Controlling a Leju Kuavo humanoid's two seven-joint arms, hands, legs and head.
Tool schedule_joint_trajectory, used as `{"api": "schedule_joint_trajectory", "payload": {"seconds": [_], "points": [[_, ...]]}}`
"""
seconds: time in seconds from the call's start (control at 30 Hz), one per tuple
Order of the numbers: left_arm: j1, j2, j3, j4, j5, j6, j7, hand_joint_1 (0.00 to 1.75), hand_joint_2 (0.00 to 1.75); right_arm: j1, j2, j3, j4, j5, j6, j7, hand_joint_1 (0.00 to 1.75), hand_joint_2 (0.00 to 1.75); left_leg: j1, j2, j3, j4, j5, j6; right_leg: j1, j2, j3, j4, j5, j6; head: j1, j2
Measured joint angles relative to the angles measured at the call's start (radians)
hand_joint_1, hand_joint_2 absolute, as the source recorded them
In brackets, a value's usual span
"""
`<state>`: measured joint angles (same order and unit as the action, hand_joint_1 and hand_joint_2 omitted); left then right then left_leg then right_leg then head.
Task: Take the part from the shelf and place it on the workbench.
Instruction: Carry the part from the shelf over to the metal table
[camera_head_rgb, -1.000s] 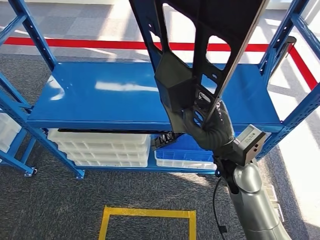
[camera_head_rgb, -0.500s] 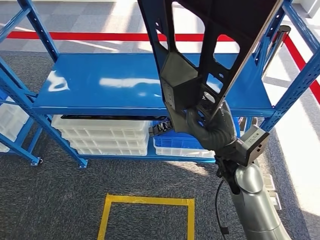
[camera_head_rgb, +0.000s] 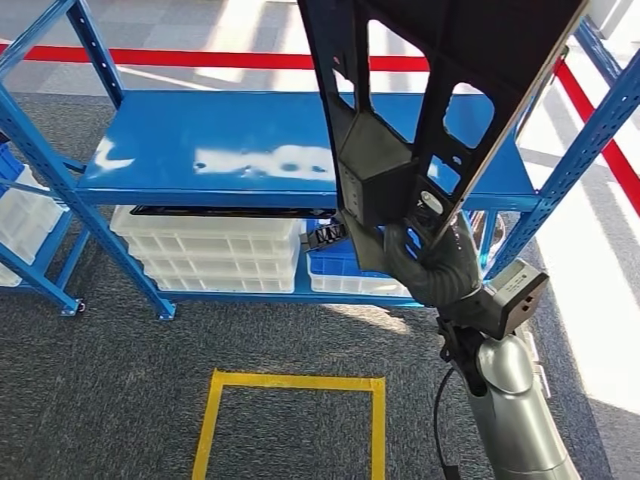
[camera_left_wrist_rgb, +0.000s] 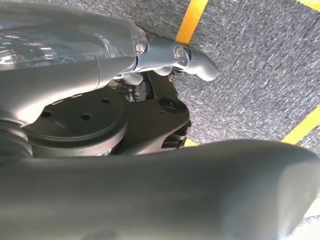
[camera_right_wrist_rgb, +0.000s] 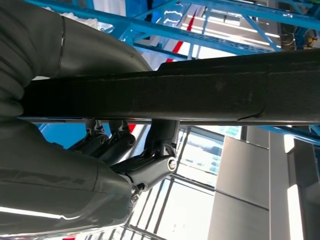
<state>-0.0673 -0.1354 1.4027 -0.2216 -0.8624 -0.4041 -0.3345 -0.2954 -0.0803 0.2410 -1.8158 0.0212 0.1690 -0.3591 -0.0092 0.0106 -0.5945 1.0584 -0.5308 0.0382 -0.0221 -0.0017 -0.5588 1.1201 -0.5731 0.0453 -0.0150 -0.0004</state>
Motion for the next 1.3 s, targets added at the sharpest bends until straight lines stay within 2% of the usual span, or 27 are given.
{"api": "schedule_joint_trajectory", "payload": {"seconds": [0.03,0.13,0.2,0.3,0.33,0.37,0.4,0.47,0.53,0.6,0.67,0.7,0.73,0.8,0.83,0.87,0.9,0.93,0.97,1.03,1.07,1.1,1.13,1.17,1.2,1.23,1.3], "points": [[0.000,0.000,0.000,0.000,-0.001,-0.002,-0.001,0.00,1.75,0.001,-0.001,-0.001,-0.004,0.000,0.000,0.000,1.75,1.75,-0.001,0.000,-0.009,0.008,0.004,-0.005,0.001,0.001,0.014,-0.029,-0.004,-0.004,-0.001,0.000],[0.003,0.001,0.000,0.000,-0.004,-0.005,-0.002,0.00,1.75,0.009,-0.003,-0.002,-0.007,0.000,0.001,-0.001,1.75,1.75,-0.003,-0.004,-0.024,0.017,0.015,-0.022,0.001,0.000,0.010,-0.046,-0.001,-0.019,-0.001,0.000],[0.005,0.002,0.000,0.000,-0.005,-0.004,-0.001,0.00,1.75,0.012,-0.004,-0.002,-0.009,-0.001,0.002,-0.002,1.75,1.75,0.000,-0.006,-0.037,0.047,-0.033,-0.036,-0.005,-0.003,-0.003,-0.057,0.007,-0.034,-0.002,0.000],[0.005,0.002,0.000,0.000,-0.005,-0.002,0.000,0.00,1.75,0.023,-0.006,-0.003,-0.012,-0.002,0.005,-0.005,1.75,1.75,0.011,-0.007,-0.062,0.198,-0.157,-0.053,-0.004,-0.008,-0.036,-0.058,0.029,-0.048,-0.003,0.000],[0.005,0.002,0.000,0.000,-0.005,0.000,0.000,0.00,1.75,0.026,-0.007,-0.003,-0.012,-0.002,0.005,-0.006,1.75,1.75,0.013,-0.007,-0.061,0.239,-0.170,-0.055,-0.003,-0.011,-0.047,-0.056,0.037,-0.049,-0.003,0.000],[0.005,0.001,0.000,0.000,-0.005,0.001,0.000,0.00,1.75,0.028,-0.008,-0.003,-0.012,-0.002,0.006,-0.006,1.75,1.75,0.014,-0.007,-0.048,0.254,-0.160,-0.055,-0.002,-0.013,-0.058,-0.054,0.045,-0.049,-0.003,0.000],[0.005,0.001,0.000,0.000,-0.005,0.003,0.002,0.00,1.75,0.029,-0.009,-0.003,-0.012,-0.002,0.006,-0.006,1.75,1.75,0.014,-0.007,-0.020,0.234,-0.134,-0.052,0.000,-0.014,-0.069,-0.051,0.052,-0.049,-0.003,0.000],[0.004,0.000,0.000,0.000,-0.005,0.006,0.006,0.00,1.75,0.028,-0.009,-0.002,-0.012,-0.002,0.009,-0.006,1.75,1.75,0.011,-0.010,0.071,0.114,-0.084,-0.038,0.003,-0.014,-0.087,-0.049,0.068,-0.045,-0.003,0.000],[0.002,0.000,0.000,0.000,-0.005,0.007,0.010,0.00,1.75,0.024,-0.009,-0.002,-0.012,-0.002,0.010,-0.006,1.75,1.75,0.003,-0.013,0.151,-0.015,-0.080,-0.024,0.003,-0.015,-0.096,-0.050,0.088,-0.036,-0.003,0.000],[0.002,0.000,0.000,0.000,-0.005,0.008,0.014,0.00,1.75,0.019,-0.009,-0.002,-0.010,-0.002,0.010,-0.006,1.75,1.75,-0.005,-0.014,0.168,-0.064,-0.080,-0.017,-0.002,-0.017,-0.103,-0.060,0.114,-0.023,-0.002,0.000],[0.003,-0.001,0.000,0.000,-0.005,0.009,0.017,0.00,1.75,0.017,-0.010,-0.002,-0.006,-0.002,0.010,-0.006,1.75,1.75,-0.003,-0.011,0.151,-0.077,-0.054,-0.007,-0.003,-0.012,-0.115,-0.067,0.112,-0.013,-0.002,0.000],[0.003,-0.002,0.000,0.000,-0.005,0.008,0.017,0.00,1.75,0.016,-0.011,-0.001,-0.004,-0.001,0.011,-0.004,1.75,1.75,0.000,-0.009,0.138,-0.083,-0.039,-0.001,-0.002,-0.008,-0.122,-0.055,0.083,-0.011,-0.002,0.000],[0.003,-0.003,0.000,0.000,-0.005,0.007,0.017,0.00,1.75,0.016,-0.011,-0.001,-0.002,-0.001,0.012,-0.002,1.75,1.75,0.002,-0.007,0.122,-0.086,-0.025,0.004,0.000,-0.004,-0.130,-0.025,0.032,-0.010,0.000,0.000],[0.003,-0.006,0.000,0.000,-0.005,0.004,0.017,0.00,1.75,0.015,-0.012,-0.001,0.002,0.000,0.012,0.002,1.75,1.75,0.001,-0.004,0.082,-0.075,-0.003,0.009,0.001,-0.001,-0.140,0.085,-0.068,-0.011,0.002,0.000],[0.003,-0.007,0.000,0.000,-0.005,0.002,0.017,0.00,1.75,0.015,-0.012,0.000,0.004,0.000,0.012,0.003,1.75,1.75,0.000,-0.002,0.060,-0.067,0.008,0.009,0.002,-0.001,-0.140,0.145,-0.086,-0.009,0.002,0.000],[0.003,-0.007,0.000,0.000,-0.006,0.000,0.017,0.00,1.75,0.015,-0.012,0.000,0.005,0.000,0.012,0.005,1.75,1.75,0.000,0.000,0.038,-0.057,0.018,0.009,0.002,-0.001,-0.132,0.187,-0.076,-0.006,0.002,0.000],[0.002,-0.008,0.000,0.000,-0.006,-0.003,0.016,0.00,1.75,0.015,-0.012,0.000,0.005,0.001,0.012,0.008,1.75,1.75,0.001,0.001,0.014,-0.046,0.028,0.007,0.001,-0.001,-0.114,0.202,-0.046,-0.003,0.002,0.000],[0.002,-0.008,0.000,0.000,-0.007,-0.005,0.016,0.00,1.75,0.015,-0.012,0.000,0.005,0.002,0.012,0.010,1.75,1.75,0.003,0.003,-0.009,-0.035,0.036,0.004,0.000,-0.001,-0.081,0.183,-0.013,0.001,0.002,0.000],[0.002,-0.009,0.000,0.000,-0.008,-0.006,0.016,0.00,1.75,0.014,-0.012,0.000,0.005,0.003,0.012,0.013,1.75,1.75,0.003,0.004,-0.030,-0.023,0.044,-0.001,-0.001,-0.001,-0.032,0.133,0.002,0.004,0.002,0.000],[0.002,-0.010,0.000,0.000,-0.010,-0.010,0.015,0.00,1.75,0.012,-0.011,0.001,0.004,0.007,0.011,0.015,1.75,1.75,0.002,0.003,-0.061,0.001,0.058,-0.009,-0.002,0.000,0.076,-0.014,-0.023,0.004,0.001,0.000],[0.001,-0.011,0.000,0.000,-0.011,-0.011,0.015,0.00,1.75,0.011,-0.011,0.002,0.003,0.008,0.011,0.016,1.75,1.75,0.000,0.003,-0.070,0.008,0.068,-0.013,-0.001,0.001,0.110,-0.067,-0.045,0.001,0.001,0.000],[0.001,-0.011,0.000,0.000,-0.011,-0.012,0.015,0.00,1.75,0.011,-0.011,0.002,0.003,0.009,0.011,0.016,1.75,1.75,-0.001,0.003,-0.077,0.012,0.079,-0.015,0.001,0.002,0.124,-0.096,-0.058,-0.003,0.000,0.000],[0.002,-0.011,0.000,0.000,-0.011,-0.012,0.015,0.00,1.75,0.011,-0.011,0.002,0.003,0.009,0.011,0.016,1.75,1.75,0.000,0.002,-0.085,0.013,0.088,-0.019,0.000,0.001,0.118,-0.100,-0.058,-0.009,0.000,0.000],[0.003,-0.011,0.000,0.000,-0.011,-0.012,0.015,0.00,1.75,0.012,-0.011,0.002,0.004,0.010,0.011,0.016,1.75,1.75,0.001,0.001,-0.091,0.017,0.082,-0.023,-0.001,-0.001,0.107,-0.098,-0.051,-0.017,0.000,0.000],[0.004,-0.011,0.000,0.000,-0.012,-0.012,0.015,0.00,1.75,0.013,-0.011,0.002,0.004,0.010,0.010,0.018,1.75,1.75,0.003,-0.001,-0.097,0.030,0.054,-0.029,-0.003,-0.004,0.094,-0.096,-0.041,-0.027,0.000,0.000],[0.006,-0.011,0.000,0.000,-0.014,-0.012,0.015,0.00,1.75,0.014,-0.011,0.002,0.005,0.011,0.010,0.019,1.75,1.75,0.006,-0.002,-0.103,0.060,0.007,-0.036,-0.005,-0.007,0.078,-0.095,-0.029,-0.037,0.000,0.000],[0.005,-0.012,0.000,0.000,-0.016,-0.013,0.015,0.00,1.75,0.015,-0.011,0.002,0.005,0.011,0.010,0.022,1.75,1.75,0.012,-0.003,-0.111,0.160,-0.101,-0.047,-0.002,-0.012,0.044,-0.092,-0.003,-0.047,-0.001,0.000]]}}
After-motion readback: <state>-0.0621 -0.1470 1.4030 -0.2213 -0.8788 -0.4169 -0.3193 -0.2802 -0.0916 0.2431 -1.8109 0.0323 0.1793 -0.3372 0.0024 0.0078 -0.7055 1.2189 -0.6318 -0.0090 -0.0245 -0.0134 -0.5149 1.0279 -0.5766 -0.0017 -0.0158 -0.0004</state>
